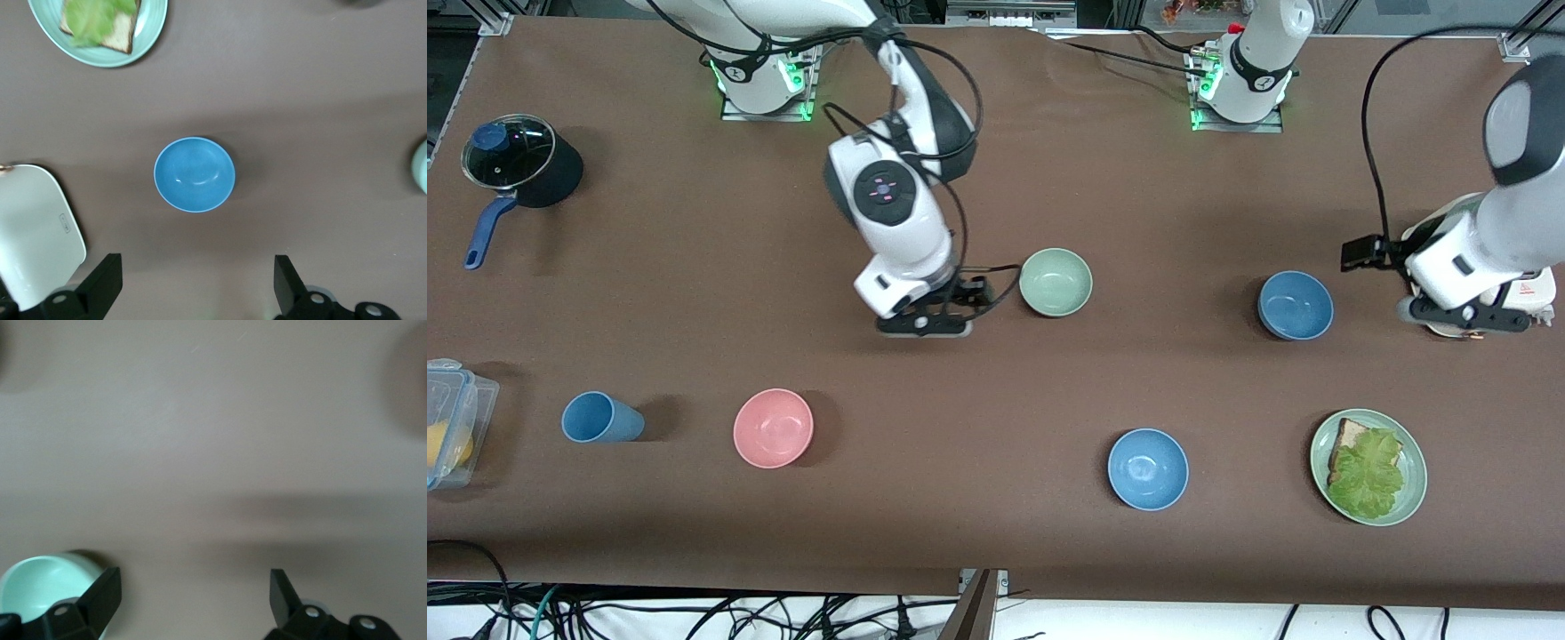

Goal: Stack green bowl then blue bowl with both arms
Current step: 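Release the green bowl with the right gripper while the left gripper reaches the blue bowl, then grasp the light blue bowl rim with the left gripper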

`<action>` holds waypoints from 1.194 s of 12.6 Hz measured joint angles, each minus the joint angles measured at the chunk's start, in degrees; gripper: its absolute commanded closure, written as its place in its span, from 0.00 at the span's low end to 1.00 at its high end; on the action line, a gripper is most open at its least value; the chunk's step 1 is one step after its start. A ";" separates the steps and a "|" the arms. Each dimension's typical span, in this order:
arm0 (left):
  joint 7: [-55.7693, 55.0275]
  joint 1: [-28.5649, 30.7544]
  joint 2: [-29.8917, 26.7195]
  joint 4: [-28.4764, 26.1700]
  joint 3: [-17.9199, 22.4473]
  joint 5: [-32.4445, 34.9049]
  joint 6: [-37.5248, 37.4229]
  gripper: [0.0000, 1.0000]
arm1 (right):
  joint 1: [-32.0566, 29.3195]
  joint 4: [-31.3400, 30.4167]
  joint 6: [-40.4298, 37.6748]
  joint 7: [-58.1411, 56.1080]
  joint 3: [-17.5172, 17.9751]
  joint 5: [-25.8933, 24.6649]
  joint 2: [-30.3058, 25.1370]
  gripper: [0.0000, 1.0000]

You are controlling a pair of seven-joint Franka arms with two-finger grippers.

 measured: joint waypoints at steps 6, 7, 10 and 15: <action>0.66 5.38 0.89 -6.23 -0.27 -3.44 5.45 0.01 | -7.80 -0.08 -7.58 -21.76 -9.48 2.37 -1.54 0.01; 0.66 5.25 -1.37 -11.70 -0.57 -1.89 11.33 0.01 | -9.87 -0.07 -8.14 -23.45 -9.49 2.46 -1.87 0.01; 0.66 5.55 -5.75 -24.89 -0.69 1.21 25.27 0.01 | -15.01 -0.01 -10.60 -24.51 -9.40 2.44 -4.13 0.01; 0.67 7.91 3.89 -28.66 -0.63 1.94 39.80 0.01 | -33.39 0.18 -19.25 -25.23 1.11 -0.35 -14.59 0.01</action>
